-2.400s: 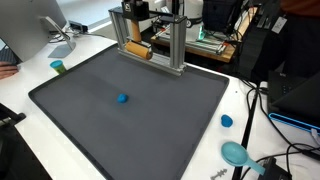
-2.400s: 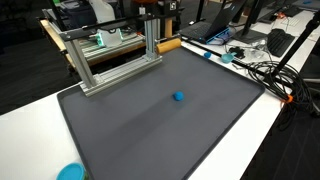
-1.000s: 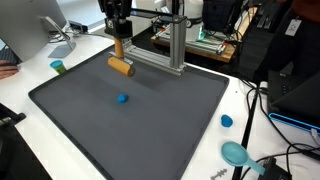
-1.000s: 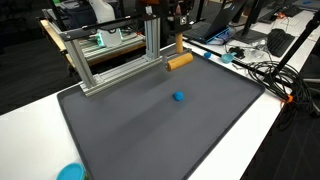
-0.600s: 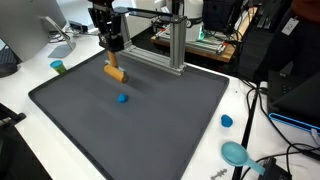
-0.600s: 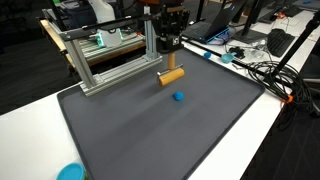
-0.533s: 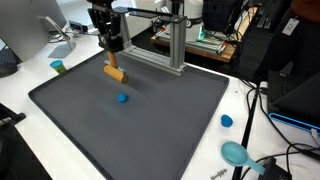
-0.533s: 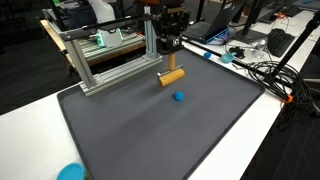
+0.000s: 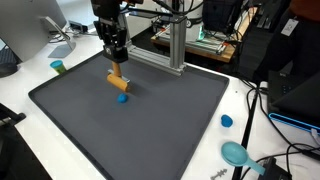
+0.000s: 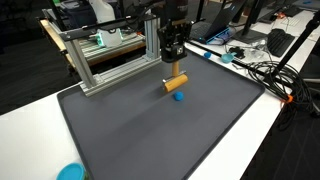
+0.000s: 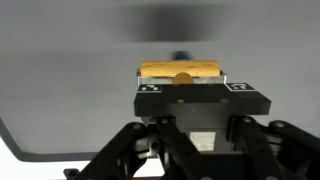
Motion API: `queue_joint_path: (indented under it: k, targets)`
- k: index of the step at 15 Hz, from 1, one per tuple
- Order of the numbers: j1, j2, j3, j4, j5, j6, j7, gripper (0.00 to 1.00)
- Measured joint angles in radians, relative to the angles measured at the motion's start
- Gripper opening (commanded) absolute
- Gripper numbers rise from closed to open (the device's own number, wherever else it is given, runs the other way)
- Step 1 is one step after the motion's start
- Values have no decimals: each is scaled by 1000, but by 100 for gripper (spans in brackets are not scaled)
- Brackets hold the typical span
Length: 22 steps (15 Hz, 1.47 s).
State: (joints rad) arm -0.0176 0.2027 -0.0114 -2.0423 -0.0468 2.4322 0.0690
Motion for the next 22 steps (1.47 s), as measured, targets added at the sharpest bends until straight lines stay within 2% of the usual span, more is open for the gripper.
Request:
queue_joint_path:
  k: [6,7,14,22]
  targets:
    - [10,18,1,-4,0,9,0,47]
    - [10,18,1,-4,0,10,0,22]
    - [10,51,-1,7,-8,62,1,22]
    - [10,121,-2,69,-8,52,1,22]
